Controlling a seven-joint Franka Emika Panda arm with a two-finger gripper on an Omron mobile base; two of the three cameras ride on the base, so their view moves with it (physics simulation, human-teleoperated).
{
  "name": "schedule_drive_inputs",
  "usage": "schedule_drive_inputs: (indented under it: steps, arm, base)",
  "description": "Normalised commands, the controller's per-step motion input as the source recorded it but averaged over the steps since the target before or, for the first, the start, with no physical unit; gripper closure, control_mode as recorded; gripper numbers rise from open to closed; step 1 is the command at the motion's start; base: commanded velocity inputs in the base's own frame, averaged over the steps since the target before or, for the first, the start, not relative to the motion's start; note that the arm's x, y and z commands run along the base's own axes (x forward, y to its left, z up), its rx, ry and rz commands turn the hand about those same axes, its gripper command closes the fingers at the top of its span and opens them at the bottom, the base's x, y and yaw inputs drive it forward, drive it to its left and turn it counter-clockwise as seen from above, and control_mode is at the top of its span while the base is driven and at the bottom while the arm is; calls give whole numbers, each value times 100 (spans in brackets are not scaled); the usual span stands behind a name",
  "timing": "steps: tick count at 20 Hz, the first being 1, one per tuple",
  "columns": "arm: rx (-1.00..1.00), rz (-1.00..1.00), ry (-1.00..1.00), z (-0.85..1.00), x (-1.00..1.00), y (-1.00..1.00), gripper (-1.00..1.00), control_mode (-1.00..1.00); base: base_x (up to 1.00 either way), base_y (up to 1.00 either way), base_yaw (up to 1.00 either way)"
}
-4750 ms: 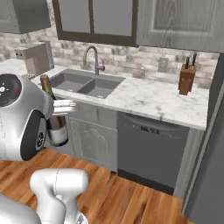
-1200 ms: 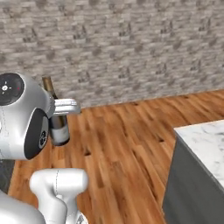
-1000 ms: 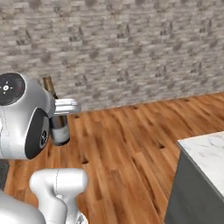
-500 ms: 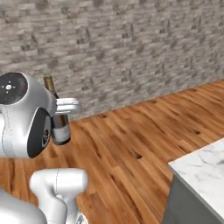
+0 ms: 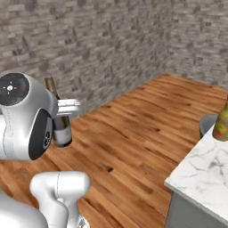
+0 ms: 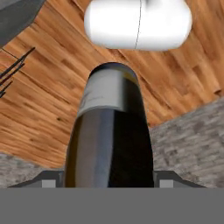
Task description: There is a wine glass and glass cup on the dining counter. Place the wine bottle next to the wine glass and the juice bottle next to the glass cup.
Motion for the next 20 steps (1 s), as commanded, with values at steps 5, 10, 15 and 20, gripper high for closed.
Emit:
schedule_drive_inputs:
  steps: [5,10,15,20]
  arm:
    - [0,0,0,0,0,0,100,100]
    - [0,0,0,0,0,0,100,100]
    - [0,0,0,0,0,0,100,100]
    - [0,0,0,0,0,0,100,100]
  base:
    - [85,40,-62]
    - [78,58,-65]
    - [78,75,-64]
    - [83,80,-62]
